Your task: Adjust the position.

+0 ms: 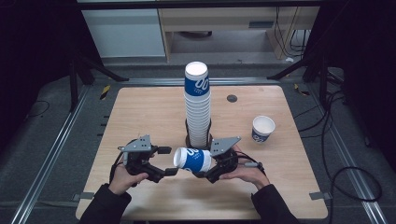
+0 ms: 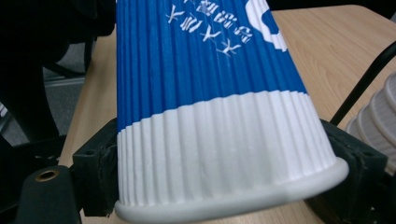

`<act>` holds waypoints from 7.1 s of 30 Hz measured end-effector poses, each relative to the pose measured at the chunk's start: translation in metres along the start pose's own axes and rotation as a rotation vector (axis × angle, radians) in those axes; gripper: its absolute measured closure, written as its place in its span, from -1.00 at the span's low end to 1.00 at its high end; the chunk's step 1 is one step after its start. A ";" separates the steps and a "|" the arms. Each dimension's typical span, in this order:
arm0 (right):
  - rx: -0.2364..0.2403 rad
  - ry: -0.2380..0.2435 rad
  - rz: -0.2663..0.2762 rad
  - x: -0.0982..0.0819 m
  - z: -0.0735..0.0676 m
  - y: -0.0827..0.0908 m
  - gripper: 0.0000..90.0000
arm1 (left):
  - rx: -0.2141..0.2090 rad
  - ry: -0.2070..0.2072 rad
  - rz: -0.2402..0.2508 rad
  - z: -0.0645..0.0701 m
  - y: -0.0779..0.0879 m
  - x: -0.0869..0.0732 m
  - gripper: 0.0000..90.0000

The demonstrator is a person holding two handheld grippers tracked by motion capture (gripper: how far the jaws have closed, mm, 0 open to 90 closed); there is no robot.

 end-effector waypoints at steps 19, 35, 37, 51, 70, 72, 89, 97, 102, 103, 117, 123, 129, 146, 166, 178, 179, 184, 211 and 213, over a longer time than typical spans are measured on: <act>0.057 0.093 -0.207 -0.019 -0.016 -0.032 -0.66 | -0.063 -0.065 -0.307 0.007 -0.035 -0.026 -0.69; 0.082 0.117 -0.221 -0.020 -0.021 -0.037 -0.68 | -0.079 -0.076 -0.326 0.009 -0.037 -0.029 -0.42; 0.087 0.105 -0.218 -0.020 -0.021 -0.038 -0.70 | -0.086 -0.073 -0.320 0.009 -0.036 -0.029 -0.42; 0.005 0.014 -0.036 -0.002 -0.003 -0.006 -0.82 | -0.010 -0.040 -0.233 -0.009 -0.014 -0.023 -0.42; -0.031 -0.061 0.041 0.002 0.007 0.009 -0.84 | -0.011 0.000 -0.048 -0.015 -0.004 -0.017 -0.42; -0.028 -0.067 0.051 0.003 0.006 0.009 -0.84 | -0.021 -0.005 -0.035 -0.012 -0.006 -0.016 -0.42; 0.067 -0.086 0.096 0.008 -0.003 0.003 -0.84 | -0.098 -0.037 -0.008 0.003 -0.014 -0.012 -0.42; 0.125 -0.082 0.110 0.008 -0.008 0.000 -0.82 | -0.137 -0.055 -0.012 0.010 -0.019 -0.011 -0.42; 0.154 -0.081 0.103 0.007 -0.011 -0.003 -0.75 | -0.147 -0.061 -0.022 0.012 -0.021 -0.012 -0.42; 0.156 -0.075 0.098 0.007 -0.012 -0.004 -0.74 | -0.148 -0.063 -0.027 0.012 -0.021 -0.012 -0.42; 0.151 -0.068 0.089 0.005 -0.010 0.001 -0.64 | -0.116 -0.063 -0.040 0.009 -0.018 -0.011 -0.57; 0.099 -0.054 0.041 0.003 -0.005 0.006 -0.64 | -0.061 -0.080 -0.104 0.001 -0.012 -0.014 -0.72; 0.076 -0.028 -0.058 -0.006 -0.005 -0.003 -0.64 | -0.026 -0.122 -0.245 0.001 -0.023 -0.024 -0.78; 0.161 0.020 -0.169 -0.015 -0.022 -0.027 -0.65 | -0.076 -0.194 -0.429 0.015 -0.049 -0.041 -0.46; 0.071 -0.050 -0.032 -0.002 -0.006 -0.005 -0.83 | -0.044 -0.153 -0.333 0.002 -0.034 -0.034 -0.40; -0.009 -0.101 0.065 0.005 0.007 0.014 -0.84 | 0.035 -0.083 -0.135 -0.015 -0.010 -0.024 -0.40; -0.012 -0.111 0.072 0.006 0.008 0.015 -0.85 | 0.039 -0.083 -0.115 -0.015 -0.008 -0.023 -0.40; -0.009 -0.123 0.087 0.007 0.008 0.016 -0.85 | 0.036 -0.086 -0.085 -0.012 -0.008 -0.020 -0.40; 0.135 -0.187 0.115 0.009 -0.004 -0.001 -0.75 | -0.050 -0.131 -0.094 0.013 -0.035 -0.020 -0.40; 0.139 -0.188 0.118 0.009 -0.005 -0.002 -0.73 | -0.054 -0.134 -0.099 0.013 -0.036 -0.020 -0.40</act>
Point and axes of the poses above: each handheld gripper's, and its own axes: y roughly backward along the jaws, x roughly out of its top, z roughly to its right, the point moved 3 cm from there along -y, roughly forward along the jaws, and after that the axes turned 4 degrees about z, right-handed, at the moved point
